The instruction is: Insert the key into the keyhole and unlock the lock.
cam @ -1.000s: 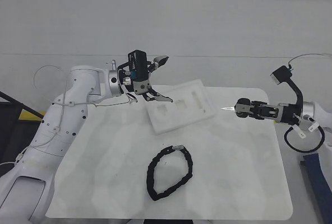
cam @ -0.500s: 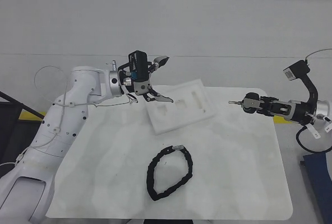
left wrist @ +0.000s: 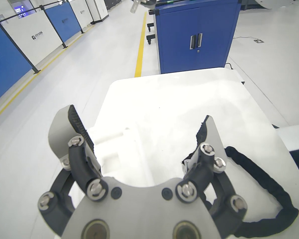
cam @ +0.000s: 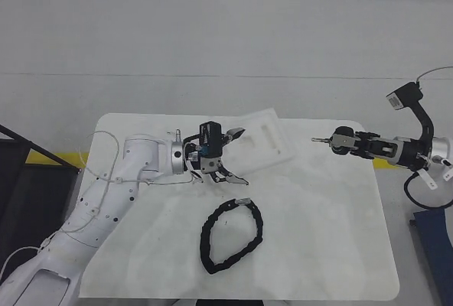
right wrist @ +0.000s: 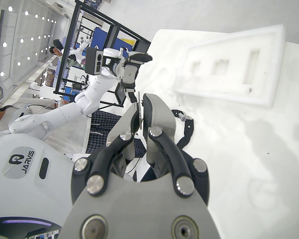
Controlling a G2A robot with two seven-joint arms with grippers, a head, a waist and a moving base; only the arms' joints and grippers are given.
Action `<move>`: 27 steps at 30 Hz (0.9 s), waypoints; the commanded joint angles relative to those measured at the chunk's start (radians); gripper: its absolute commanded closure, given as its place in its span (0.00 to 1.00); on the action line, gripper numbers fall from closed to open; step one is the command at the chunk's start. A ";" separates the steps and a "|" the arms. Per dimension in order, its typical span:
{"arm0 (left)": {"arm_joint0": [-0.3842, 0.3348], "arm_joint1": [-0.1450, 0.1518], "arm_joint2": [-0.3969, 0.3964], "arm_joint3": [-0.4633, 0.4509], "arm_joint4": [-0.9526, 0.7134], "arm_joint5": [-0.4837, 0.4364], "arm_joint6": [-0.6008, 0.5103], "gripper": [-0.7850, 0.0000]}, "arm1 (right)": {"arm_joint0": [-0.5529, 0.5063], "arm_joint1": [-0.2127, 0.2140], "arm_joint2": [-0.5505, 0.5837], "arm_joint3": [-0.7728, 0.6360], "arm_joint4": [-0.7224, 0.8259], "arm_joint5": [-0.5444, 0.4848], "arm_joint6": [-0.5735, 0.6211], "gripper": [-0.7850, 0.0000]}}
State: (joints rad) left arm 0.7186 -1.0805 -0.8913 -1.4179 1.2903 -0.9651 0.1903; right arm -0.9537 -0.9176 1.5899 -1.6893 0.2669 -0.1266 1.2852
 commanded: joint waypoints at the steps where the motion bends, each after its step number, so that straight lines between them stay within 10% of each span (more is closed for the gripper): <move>1: 0.035 0.004 0.005 0.002 0.035 -0.006 0.006 0.00 | 0.000 0.000 0.000 0.000 0.000 0.000 0.000 1.00; 27: 0.148 0.000 0.095 0.175 0.290 0.017 0.234 0.00 | 0.000 0.000 0.000 0.000 0.000 0.000 0.000 1.00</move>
State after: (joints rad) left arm 0.8722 -1.0772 -0.8047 -1.2570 1.5790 -0.9460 0.4270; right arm -0.9537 -0.9176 1.5899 -1.6893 0.2670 -0.1265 1.2852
